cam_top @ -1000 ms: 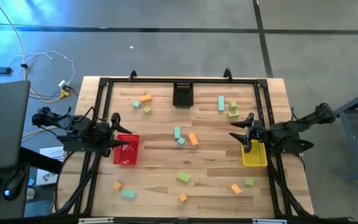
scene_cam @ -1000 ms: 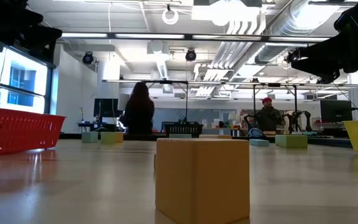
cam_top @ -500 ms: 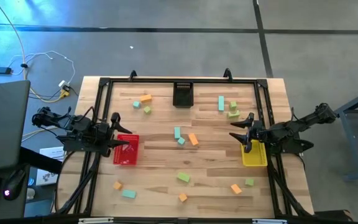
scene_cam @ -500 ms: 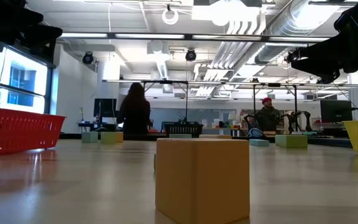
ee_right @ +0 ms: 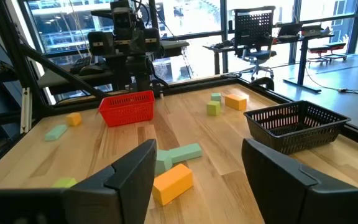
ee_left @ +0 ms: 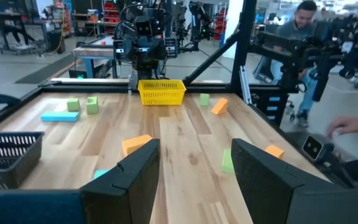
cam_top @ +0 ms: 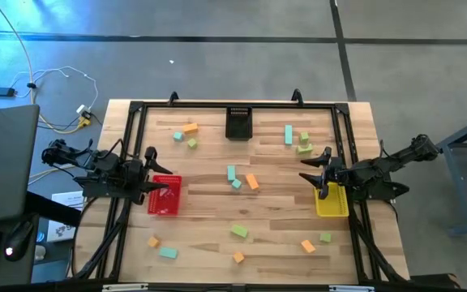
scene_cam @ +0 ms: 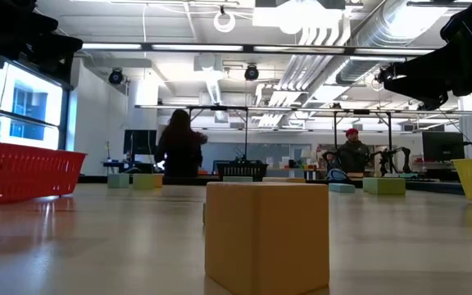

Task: Sort & place blocks by color
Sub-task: Put the blue block into the red bin

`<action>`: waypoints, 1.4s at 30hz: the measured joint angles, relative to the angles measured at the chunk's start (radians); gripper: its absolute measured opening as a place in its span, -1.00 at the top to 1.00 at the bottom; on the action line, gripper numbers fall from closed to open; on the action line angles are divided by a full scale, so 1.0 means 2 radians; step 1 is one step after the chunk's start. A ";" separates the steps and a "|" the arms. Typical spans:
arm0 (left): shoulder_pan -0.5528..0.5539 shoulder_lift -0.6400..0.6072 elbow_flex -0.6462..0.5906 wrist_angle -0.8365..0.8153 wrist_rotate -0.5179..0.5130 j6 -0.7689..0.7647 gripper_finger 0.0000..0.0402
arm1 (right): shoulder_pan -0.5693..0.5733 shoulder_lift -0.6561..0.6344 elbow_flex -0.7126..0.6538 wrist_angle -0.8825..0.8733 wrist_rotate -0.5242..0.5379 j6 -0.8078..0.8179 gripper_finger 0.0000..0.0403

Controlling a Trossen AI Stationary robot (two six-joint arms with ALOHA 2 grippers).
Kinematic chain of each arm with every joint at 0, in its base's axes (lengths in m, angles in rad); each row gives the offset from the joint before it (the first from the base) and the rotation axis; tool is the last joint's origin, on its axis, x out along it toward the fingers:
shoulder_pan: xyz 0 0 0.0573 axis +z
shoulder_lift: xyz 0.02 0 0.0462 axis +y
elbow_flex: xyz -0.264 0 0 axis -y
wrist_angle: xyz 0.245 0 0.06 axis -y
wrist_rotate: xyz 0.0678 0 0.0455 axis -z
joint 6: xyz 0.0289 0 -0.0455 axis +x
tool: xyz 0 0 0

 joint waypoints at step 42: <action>0.075 0.103 0.060 -0.018 -0.338 -0.098 -0.25 | 0.000 0.000 0.000 0.000 0.000 0.013 -0.11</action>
